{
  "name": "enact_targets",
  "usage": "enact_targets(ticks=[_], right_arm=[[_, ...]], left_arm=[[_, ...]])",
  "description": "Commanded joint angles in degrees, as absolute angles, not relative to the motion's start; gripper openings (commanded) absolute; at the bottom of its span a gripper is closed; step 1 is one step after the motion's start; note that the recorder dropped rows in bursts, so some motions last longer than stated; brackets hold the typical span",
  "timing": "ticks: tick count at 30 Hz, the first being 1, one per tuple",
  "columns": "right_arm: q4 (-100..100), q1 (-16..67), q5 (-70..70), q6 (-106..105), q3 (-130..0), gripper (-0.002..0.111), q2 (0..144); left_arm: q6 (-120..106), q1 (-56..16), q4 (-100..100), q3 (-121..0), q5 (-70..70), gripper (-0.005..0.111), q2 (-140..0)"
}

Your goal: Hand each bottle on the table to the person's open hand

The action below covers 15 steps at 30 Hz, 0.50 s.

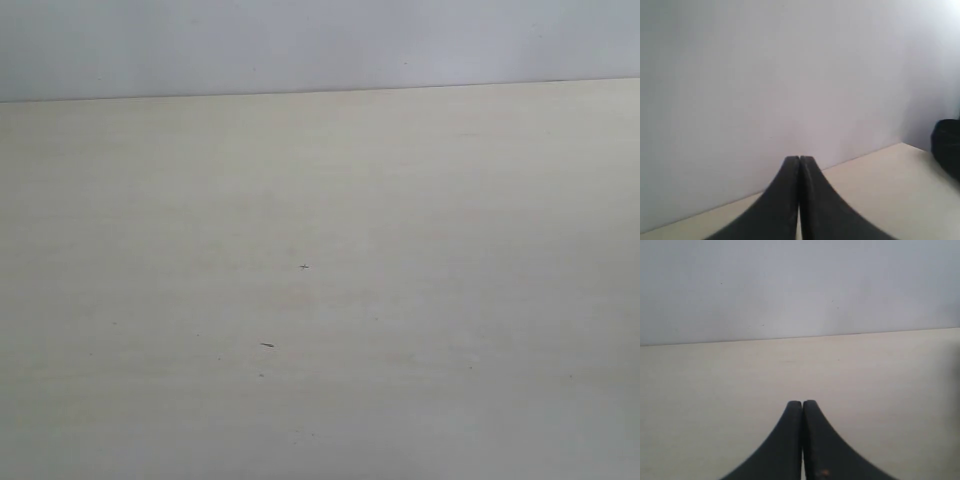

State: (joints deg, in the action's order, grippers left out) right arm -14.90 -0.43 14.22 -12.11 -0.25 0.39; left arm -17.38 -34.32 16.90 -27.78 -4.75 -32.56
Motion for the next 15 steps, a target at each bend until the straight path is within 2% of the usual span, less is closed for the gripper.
enact_targets(ticks=[1, 6, 15], right_arm=[[-14.96, -0.28, 14.04, -12.17, 0.0, 0.0, 0.0], [-14.96, -0.28, 14.04, -12.17, 0.0, 0.0, 0.0], [-14.96, -0.28, 14.04, -12.17, 0.0, 0.0, 0.0]], left_arm=[[-17.54, -23.72, 17.01, -25.36, 2.21, 0.002, -24.96], [-17.54, -13.9, 17.01, -19.19, 5.09, 0.002, -15.47], [-17.67, -11.82, 15.74, -12.25, 7.49, 0.002, 0.0]])
